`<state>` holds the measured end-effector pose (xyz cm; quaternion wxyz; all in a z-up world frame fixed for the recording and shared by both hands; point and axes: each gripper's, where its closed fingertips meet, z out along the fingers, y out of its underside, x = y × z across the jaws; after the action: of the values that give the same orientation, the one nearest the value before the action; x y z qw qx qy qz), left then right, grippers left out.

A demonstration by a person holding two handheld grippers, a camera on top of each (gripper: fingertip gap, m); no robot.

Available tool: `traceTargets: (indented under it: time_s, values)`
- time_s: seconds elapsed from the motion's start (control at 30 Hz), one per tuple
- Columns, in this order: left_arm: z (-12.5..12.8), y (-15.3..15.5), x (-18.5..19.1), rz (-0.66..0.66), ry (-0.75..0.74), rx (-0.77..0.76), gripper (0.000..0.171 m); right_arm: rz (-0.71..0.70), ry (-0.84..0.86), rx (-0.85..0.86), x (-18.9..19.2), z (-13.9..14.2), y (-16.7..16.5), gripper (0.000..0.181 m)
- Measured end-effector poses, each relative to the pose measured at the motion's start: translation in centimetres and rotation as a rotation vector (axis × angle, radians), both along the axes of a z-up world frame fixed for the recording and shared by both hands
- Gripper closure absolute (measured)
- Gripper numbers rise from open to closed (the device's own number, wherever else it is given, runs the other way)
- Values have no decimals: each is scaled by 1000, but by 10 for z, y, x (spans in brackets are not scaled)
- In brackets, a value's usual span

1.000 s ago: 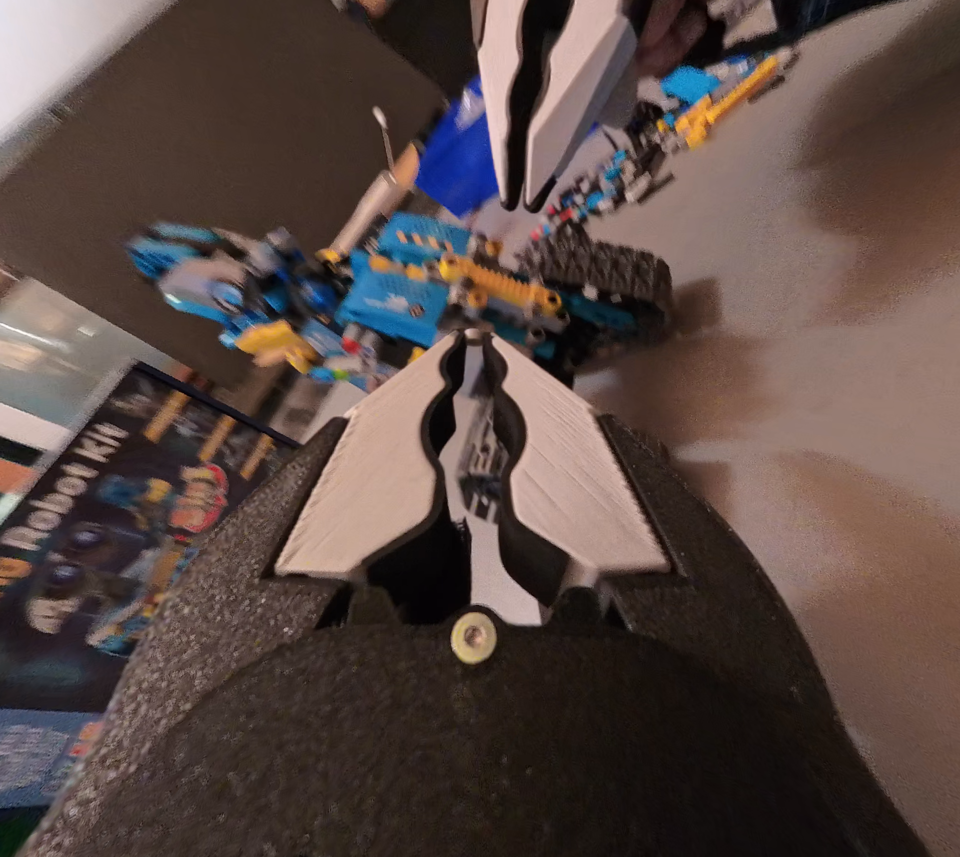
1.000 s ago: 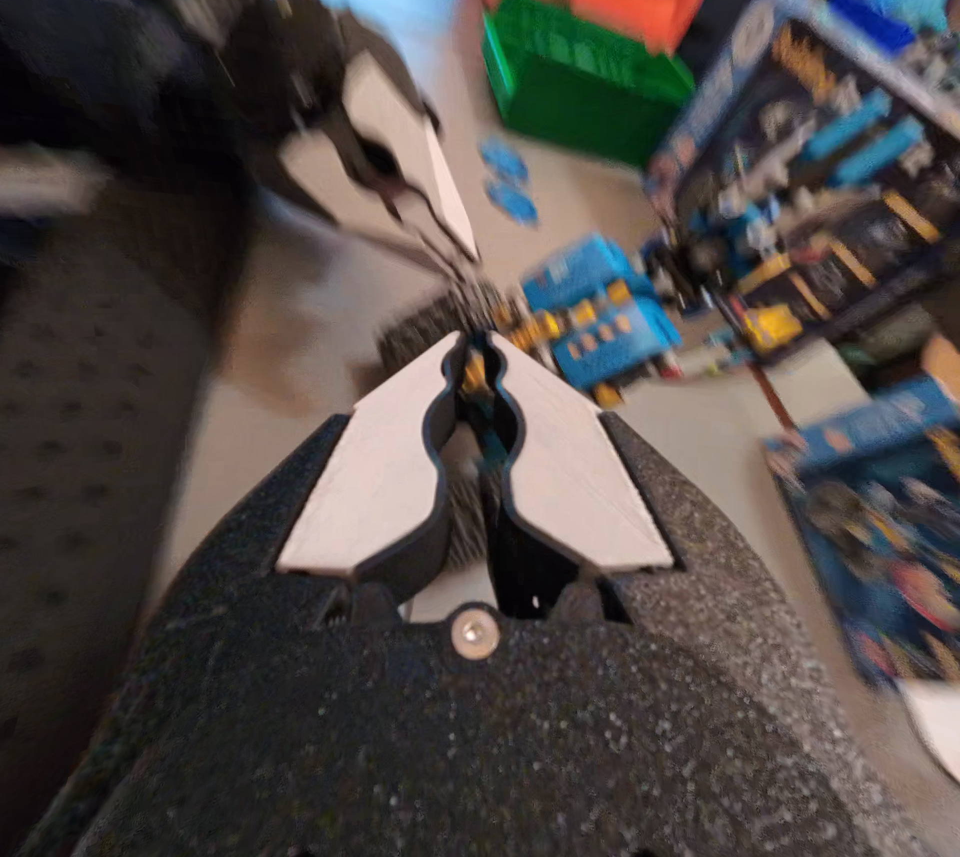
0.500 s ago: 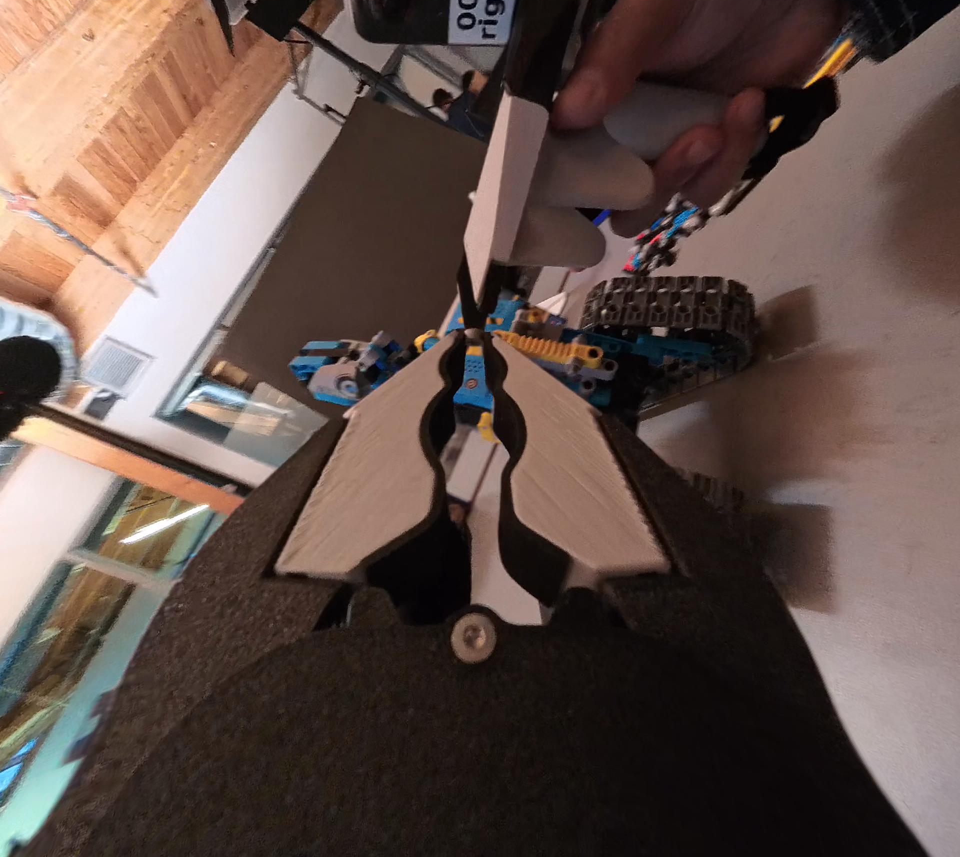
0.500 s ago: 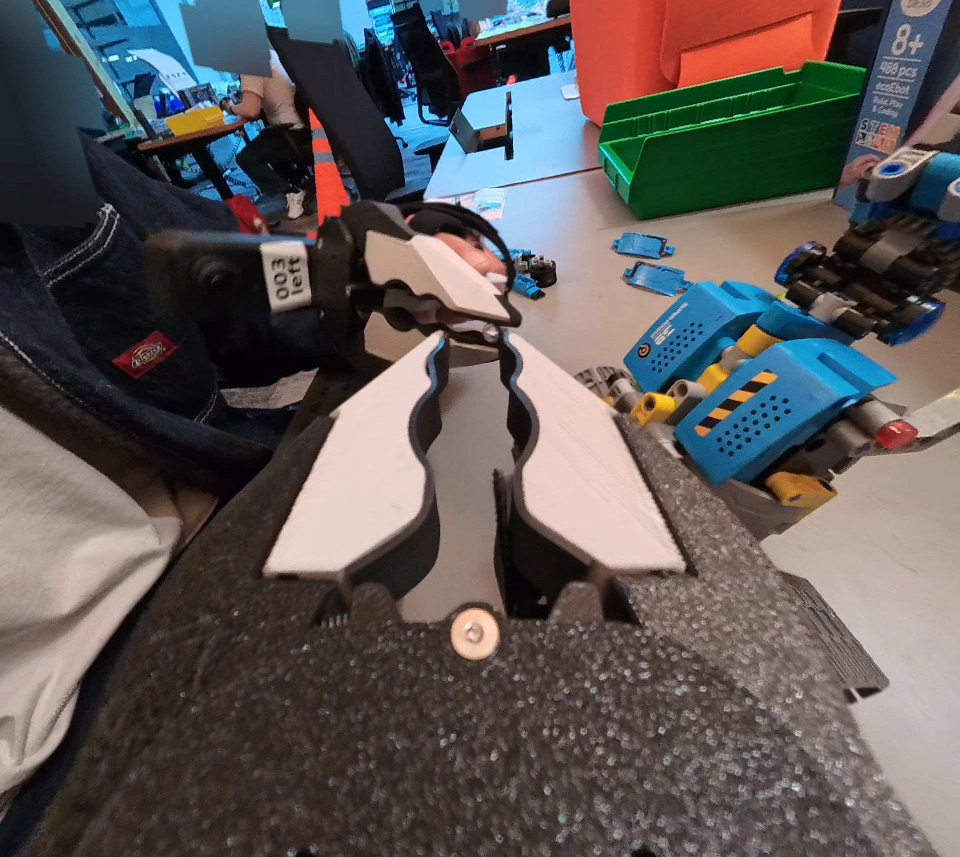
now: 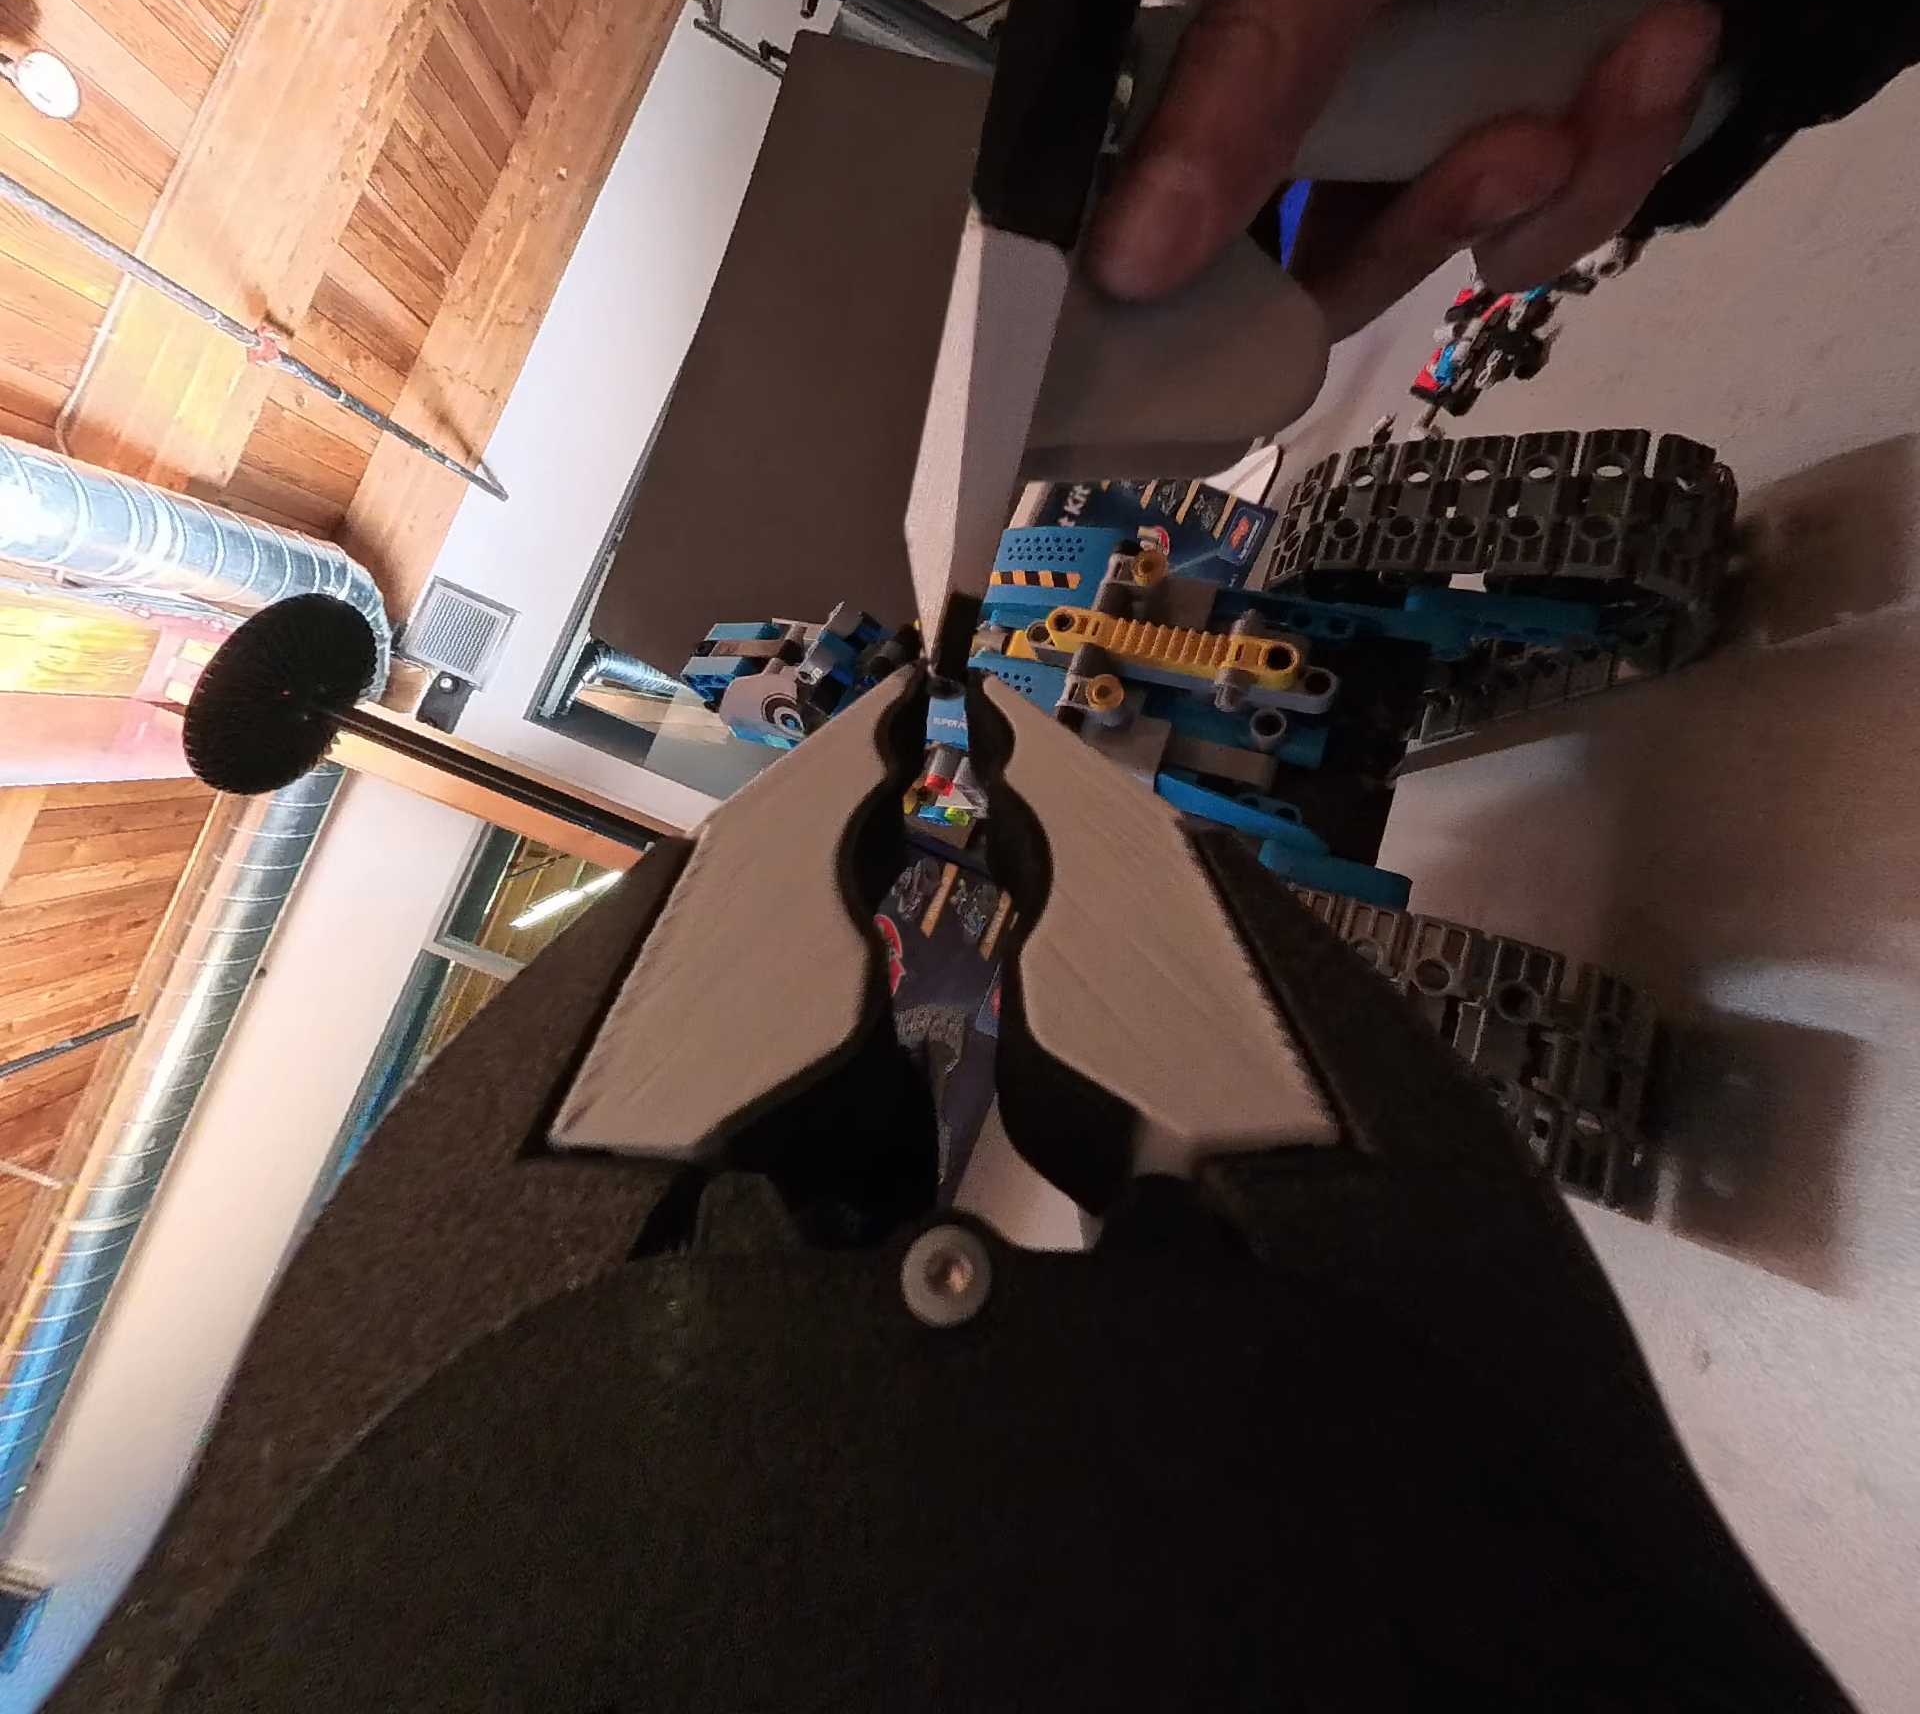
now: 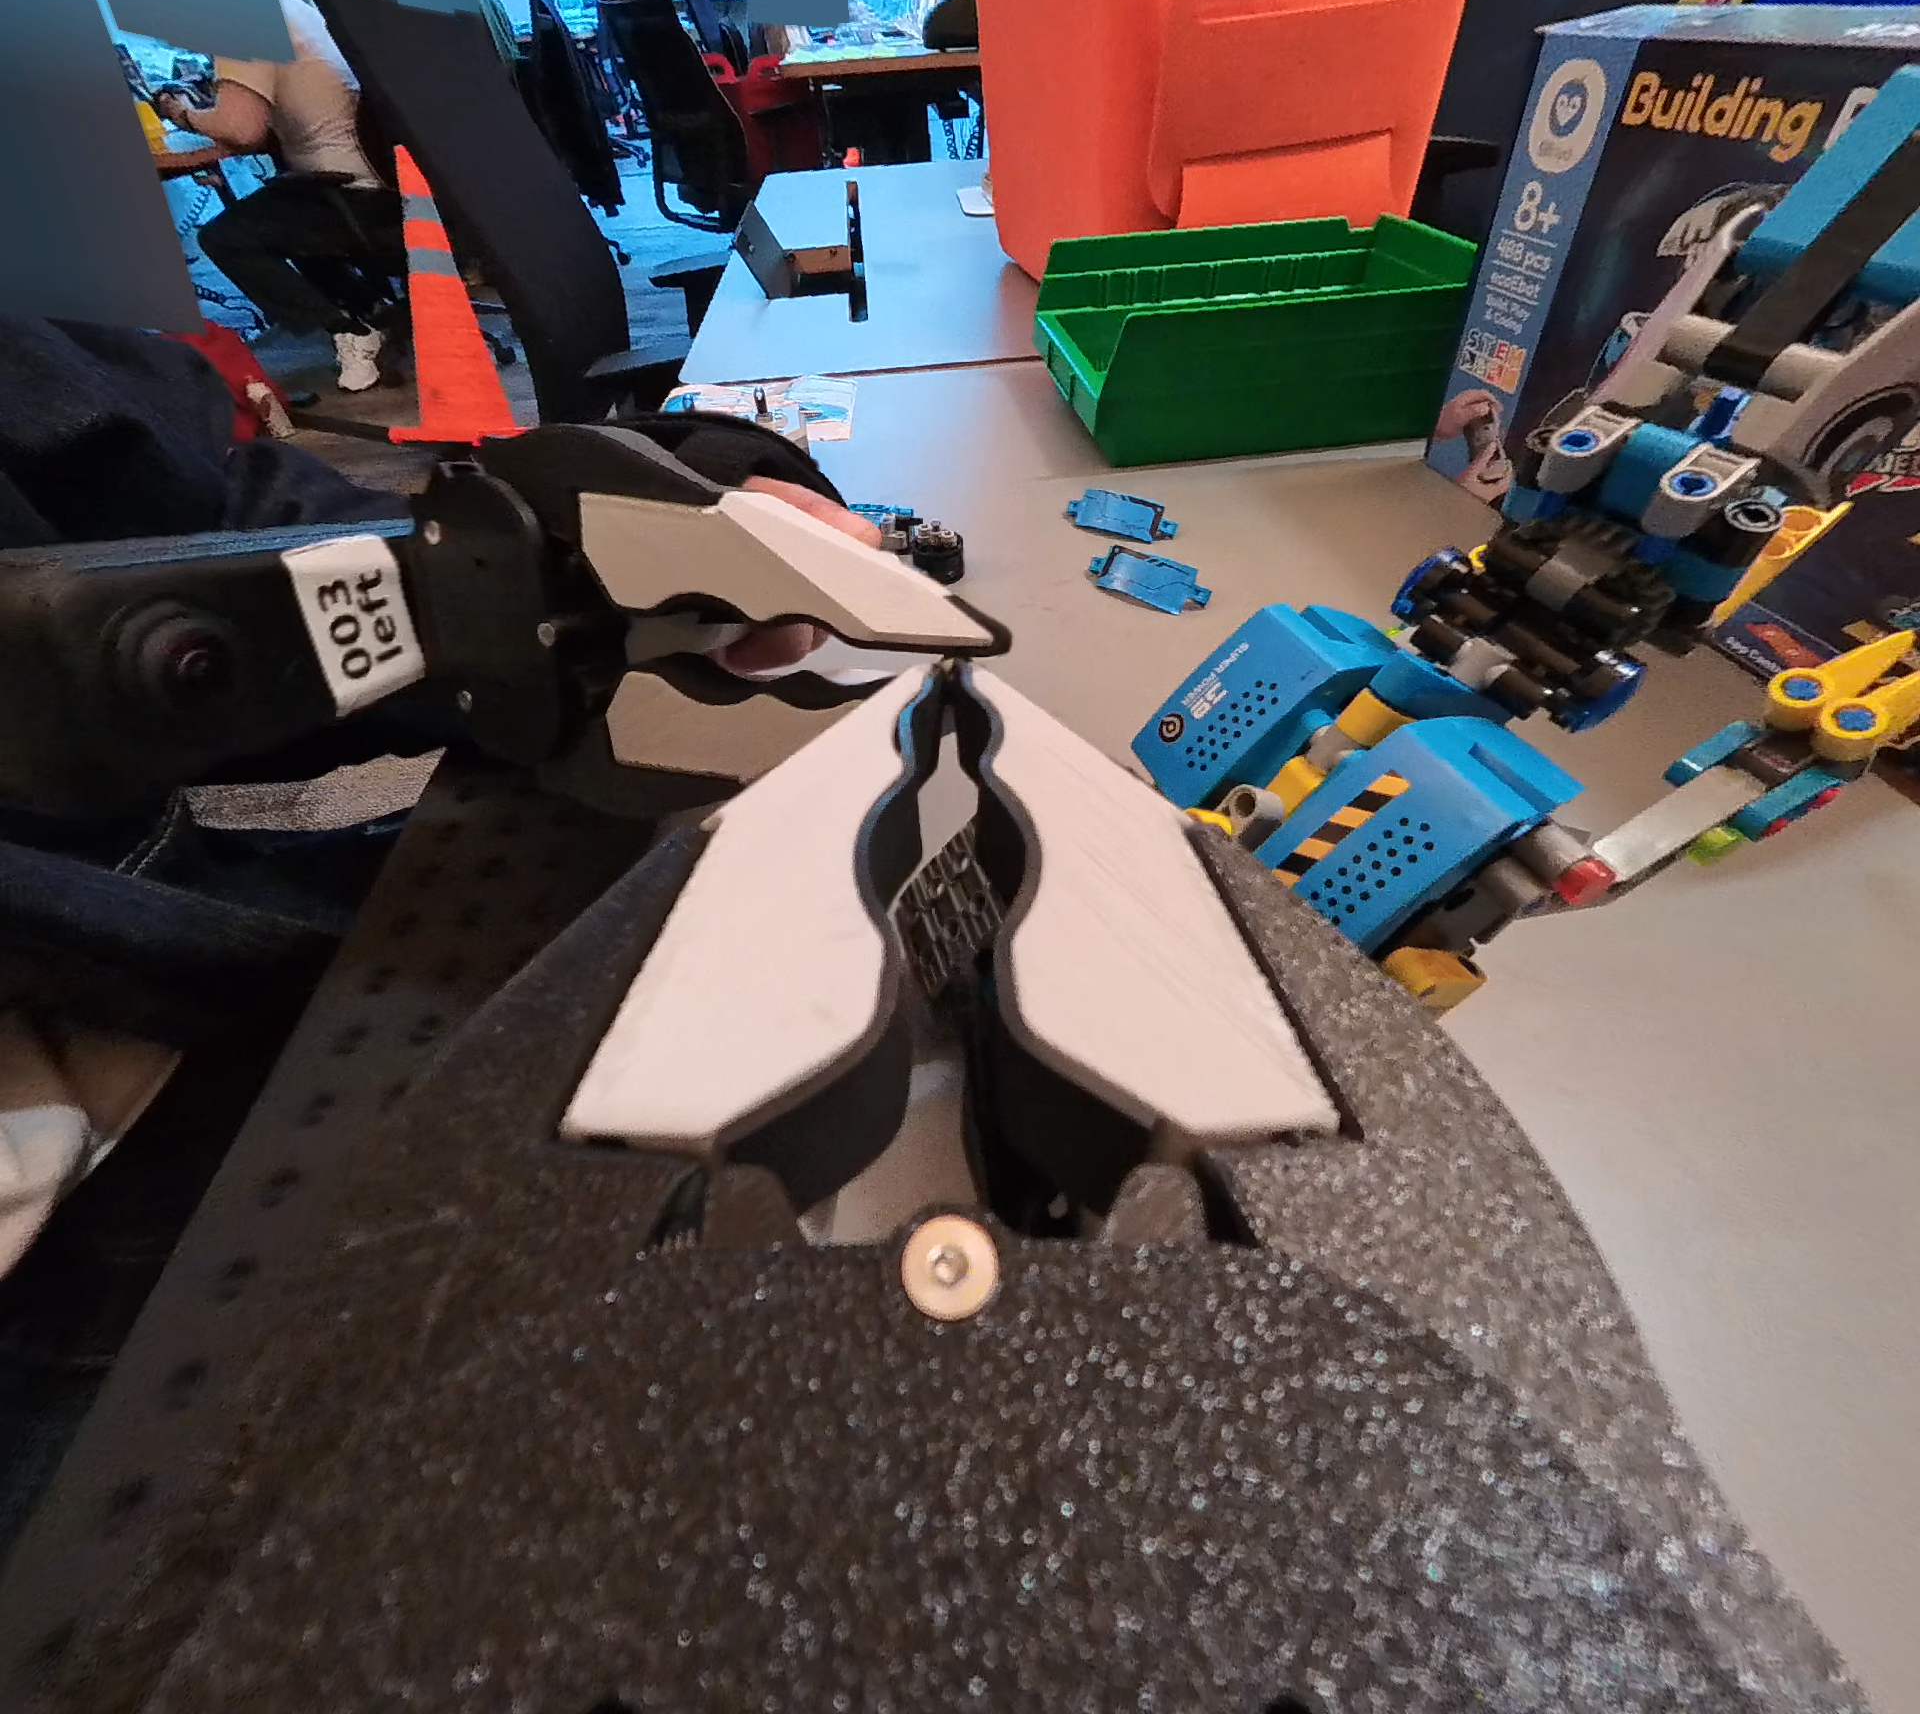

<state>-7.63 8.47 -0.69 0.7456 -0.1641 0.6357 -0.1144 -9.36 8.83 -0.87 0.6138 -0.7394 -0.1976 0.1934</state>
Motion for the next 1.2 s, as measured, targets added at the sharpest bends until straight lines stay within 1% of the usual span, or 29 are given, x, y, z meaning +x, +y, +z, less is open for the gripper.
traceTargets:
  time_s: [0.1, 0.2, 0.27, 0.33, 0.37, 0.43, 0.5, 0.57, 0.6, 0.63, 0.7, 0.77, 0.83, 0.87, 0.93, 0.97, 1.0, 1.03, 1.1, 1.17, 1.2]
  values:
    - [-2, 1, 1, -4, 7, -19, 166, -38, -28, 5, 11, 0, -1, 181]
    - [-3, 4, 2, -7, 16, -37, 165, -61, -19, 3, 22, 3, -3, 181]
    - [-7, 9, 3, -1, 37, -54, 165, -117, -66, 13, 39, 5, -9, 181]
    - [-12, 17, 4, 8, 65, -89, 164, -200, -81, 15, 68, 8, -23, 181]
    - [-16, 21, 5, 4, 87, -125, 165, -278, -112, -3, 90, 4, -34, 181]
    - [-27, 26, 8, -17, 158, -237, 163, -455, -229, -99, 142, -17, -71, 181]
    - [-34, 28, 11, -40, 222, -367, 163, -595, -335, -287, 192, -49, -125, 181]
    - [-35, 29, 13, -63, 251, -497, 162, -681, -382, -494, 224, -81, -180, 181]
    - [-35, 32, 15, -61, 254, -554, 162, -704, -381, -565, 232, -93, -200, 181]
    - [-35, 35, 16, -57, 260, -607, 162, -706, -363, -605, 234, -101, -213, 181]
    - [-38, 32, 17, -102, 296, -730, 163, -695, -310, -653, 233, -114, -225, 181]
    - [-31, 24, 13, -200, 308, -856, 163, -715, -327, -685, 240, -127, -230, 181]
    - [-30, 9, 8, -337, 366, -997, 164, -719, -310, -676, 242, -129, -228, 179]
    - [-34, 1, 7, -393, 431, -1075, 164, -713, -285, -646, 240, -124, -220, 171]
    - [-46, -8, 6, -449, 554, -1200, 163, -648, -243, -549, 222, -104, -192, 167]
    - [-49, -10, 6, -464, 592, -1240, 163, -568, -240, -477, 203, -92, -173, 165]
    - [-52, -11, 7, -466, 612, -1259, 162, -488, -262, -409, 182, -81, -152, 165]
    - [-54, -10, 9, -450, 612, -1244, 162, -417, -301, -342, 162, -73, -132, 164]
    - [-56, -7, 13, -405, 572, -1160, 162, -275, -361, -192, 114, -57, -91, 165]
    - [-58, -7, 15, -377, 551, -1105, 162, -194, -442, -105, 77, -55, -57, 167]
    - [-59, -7, 16, -374, 555, -1107, 162, -167, -495, -79, 63, -57, -44, 167]
